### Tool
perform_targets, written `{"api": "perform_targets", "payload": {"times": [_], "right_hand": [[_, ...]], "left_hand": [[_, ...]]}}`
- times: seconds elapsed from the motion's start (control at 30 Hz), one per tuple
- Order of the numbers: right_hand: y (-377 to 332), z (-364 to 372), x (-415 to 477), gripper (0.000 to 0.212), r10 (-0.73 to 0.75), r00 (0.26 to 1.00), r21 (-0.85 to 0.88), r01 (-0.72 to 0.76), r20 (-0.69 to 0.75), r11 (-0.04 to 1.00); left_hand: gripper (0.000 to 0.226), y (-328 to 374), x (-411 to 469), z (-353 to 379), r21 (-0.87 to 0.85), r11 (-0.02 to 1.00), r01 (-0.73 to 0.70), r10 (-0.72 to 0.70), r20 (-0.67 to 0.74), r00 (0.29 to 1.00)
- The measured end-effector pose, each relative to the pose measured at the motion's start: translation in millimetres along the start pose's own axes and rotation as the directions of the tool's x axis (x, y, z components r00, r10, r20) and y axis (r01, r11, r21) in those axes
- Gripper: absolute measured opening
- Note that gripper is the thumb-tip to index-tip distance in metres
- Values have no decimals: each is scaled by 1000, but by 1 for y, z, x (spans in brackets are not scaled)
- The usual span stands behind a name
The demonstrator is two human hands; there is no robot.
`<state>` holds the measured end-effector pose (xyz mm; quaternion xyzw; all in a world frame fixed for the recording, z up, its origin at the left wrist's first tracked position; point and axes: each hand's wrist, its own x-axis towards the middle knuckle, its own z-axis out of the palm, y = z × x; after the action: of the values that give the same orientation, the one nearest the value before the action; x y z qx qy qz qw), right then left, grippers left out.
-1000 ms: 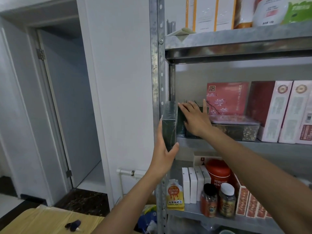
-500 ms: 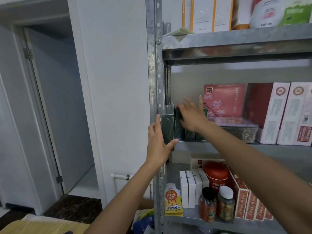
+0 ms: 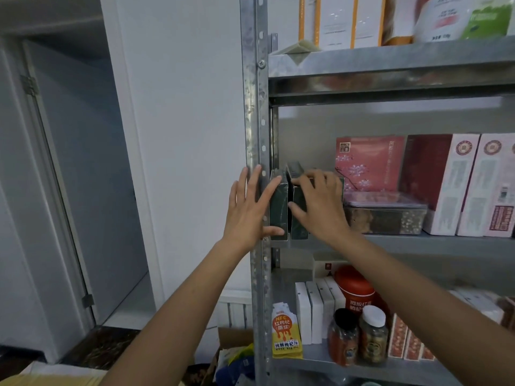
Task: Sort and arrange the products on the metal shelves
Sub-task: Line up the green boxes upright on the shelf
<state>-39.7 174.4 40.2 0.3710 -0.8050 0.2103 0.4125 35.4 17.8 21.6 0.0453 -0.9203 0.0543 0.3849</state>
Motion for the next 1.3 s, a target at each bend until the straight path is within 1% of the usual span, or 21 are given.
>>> {"api": "perform_targets", "payload": {"times": [0.07,0.1,0.23,0.37,0.43,0.53,0.6,0.7,0.77,0.8,0.83,0.87,0.93,0.97,1.0,1.03,1.07,1.1,1.17,1.23,1.3], "right_hand": [[-12,4,-14,49,72,992,125,-59,-101,990],[-18,7,-20,50,108,987,177,-86,-120,980],[-36,17,-32,45,248,964,384,-192,-100,903],[-41,15,-35,41,330,930,465,-222,-163,857],[-42,10,-39,44,365,914,516,-229,-179,825],[-43,-4,-50,55,441,882,642,-242,-166,727],[-42,-16,-61,59,472,860,704,-211,-196,678],[-35,-33,-77,57,508,834,789,-157,-216,594],[-26,-47,-87,54,531,823,838,-136,-201,528],[-20,-55,-92,53,546,816,862,-127,-190,491],[-12,-63,-97,51,566,806,889,-123,-170,442],[-2,-71,-101,49,590,795,914,-125,-141,387],[19,-85,-108,44,629,775,948,-156,-56,277],[31,-90,-110,41,645,764,957,-189,2,221],[43,-93,-111,38,661,748,958,-232,65,169],[54,-95,-112,36,673,728,951,-284,128,126],[63,-97,-112,35,681,708,938,-335,188,90],[69,-99,-113,35,683,689,924,-379,243,54],[76,-100,-114,42,677,660,905,-425,325,-21],[81,-100,-114,44,673,630,878,-476,388,-62],[84,-101,-114,43,648,590,836,-530,483,-140]], "left_hand": [[119,1,2,2,3,1000,3,-3,10,1000],[118,1,3,3,5,1000,8,-8,12,1000],[116,1,4,6,44,999,22,-23,8,1000],[117,1,5,8,64,998,18,-19,16,1000],[118,1,5,8,74,997,22,-24,24,999],[116,2,4,9,72,997,23,-24,20,1000],[113,5,4,10,50,998,26,-27,14,1000],[107,10,2,14,-8,999,40,-40,12,999],[100,14,-3,15,-101,994,44,-46,-21,999],[95,18,-6,16,-190,981,49,-59,-52,997],[89,23,-10,16,-307,950,60,-91,-88,992],[83,30,-15,16,-440,895,73,-139,-119,983],[67,43,-26,15,-659,747,90,-240,-142,960],[58,48,-31,13,-727,680,98,-266,-119,957],[51,54,-36,11,-781,613,119,-270,-65,961],[44,60,-40,7,-828,536,164,-262,21,965],[39,66,-44,3,-866,443,230,-243,131,961],[42,72,-46,-1,-886,343,313,-217,250,944],[52,85,-50,-7,-860,180,478,-158,454,877],[44,95,-53,-11,-821,75,565,-132,554,822],[36,101,-56,-15,-808,8,590,-134,584,801]]}}
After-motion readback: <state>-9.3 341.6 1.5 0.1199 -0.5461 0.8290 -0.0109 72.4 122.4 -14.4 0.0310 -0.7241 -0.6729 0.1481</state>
